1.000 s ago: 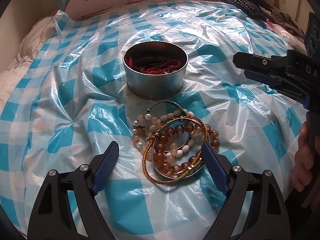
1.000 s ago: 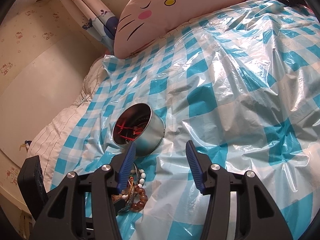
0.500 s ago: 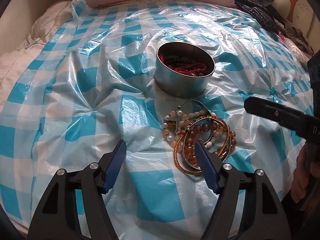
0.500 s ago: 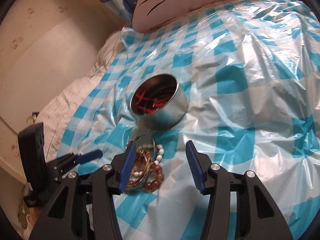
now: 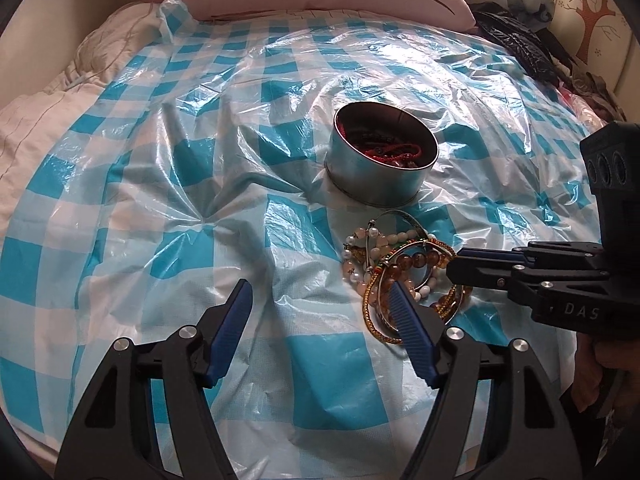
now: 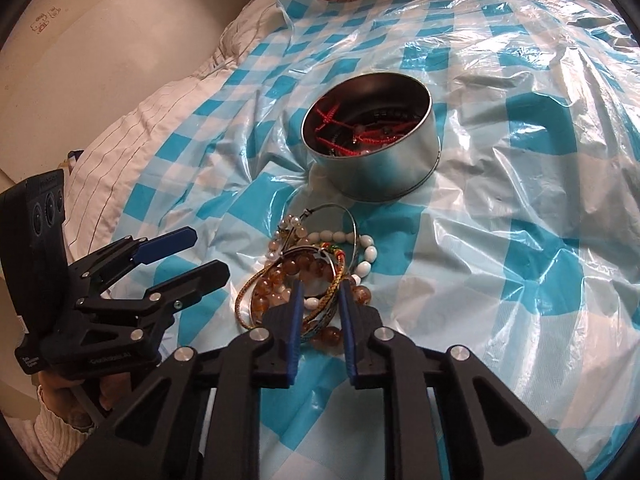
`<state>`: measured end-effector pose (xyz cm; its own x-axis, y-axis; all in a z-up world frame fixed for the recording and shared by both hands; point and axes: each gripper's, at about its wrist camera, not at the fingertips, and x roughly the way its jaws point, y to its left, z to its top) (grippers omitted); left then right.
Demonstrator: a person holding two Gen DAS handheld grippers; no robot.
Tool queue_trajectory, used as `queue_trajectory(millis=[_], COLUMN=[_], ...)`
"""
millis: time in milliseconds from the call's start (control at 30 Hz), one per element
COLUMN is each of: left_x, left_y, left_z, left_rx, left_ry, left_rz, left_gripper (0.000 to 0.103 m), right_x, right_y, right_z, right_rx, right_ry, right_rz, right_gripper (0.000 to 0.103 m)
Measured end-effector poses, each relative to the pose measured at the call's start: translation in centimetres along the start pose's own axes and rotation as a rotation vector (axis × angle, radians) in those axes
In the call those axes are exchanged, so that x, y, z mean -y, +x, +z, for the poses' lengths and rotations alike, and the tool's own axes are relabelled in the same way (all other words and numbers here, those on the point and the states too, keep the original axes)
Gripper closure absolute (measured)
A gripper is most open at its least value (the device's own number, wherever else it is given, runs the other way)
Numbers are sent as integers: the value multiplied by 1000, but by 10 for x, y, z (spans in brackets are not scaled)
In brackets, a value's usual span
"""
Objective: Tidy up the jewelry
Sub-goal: 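Grasp the gold braided beaded bracelet with the right tool and lift it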
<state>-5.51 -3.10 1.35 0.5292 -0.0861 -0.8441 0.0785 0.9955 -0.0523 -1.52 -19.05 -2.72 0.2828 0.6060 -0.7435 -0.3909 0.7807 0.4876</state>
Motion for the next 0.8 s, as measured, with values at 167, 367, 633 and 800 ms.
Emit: queue_trajectory(millis=[167,367,633,800], left_x=[-5,-6,-5,-5], left_y=[0,-1,-3,-3], left_z=[0,0,-1,-1], left_rx=[1,9,15,15], left_ry=[-24,-33,-24,-24], left_rz=[-20,-25,-25,-26], left_gripper=[35,35,35,35], right_x=[-2,5,18,17], right_y=[-10,-2,8,10], right_z=[1,5,12,12], right_rx=[58,21,-11,-2], right_ry=[-23,27,101,96], right_rz=[-53,-8,25,29], right_gripper=[97,98,90,60])
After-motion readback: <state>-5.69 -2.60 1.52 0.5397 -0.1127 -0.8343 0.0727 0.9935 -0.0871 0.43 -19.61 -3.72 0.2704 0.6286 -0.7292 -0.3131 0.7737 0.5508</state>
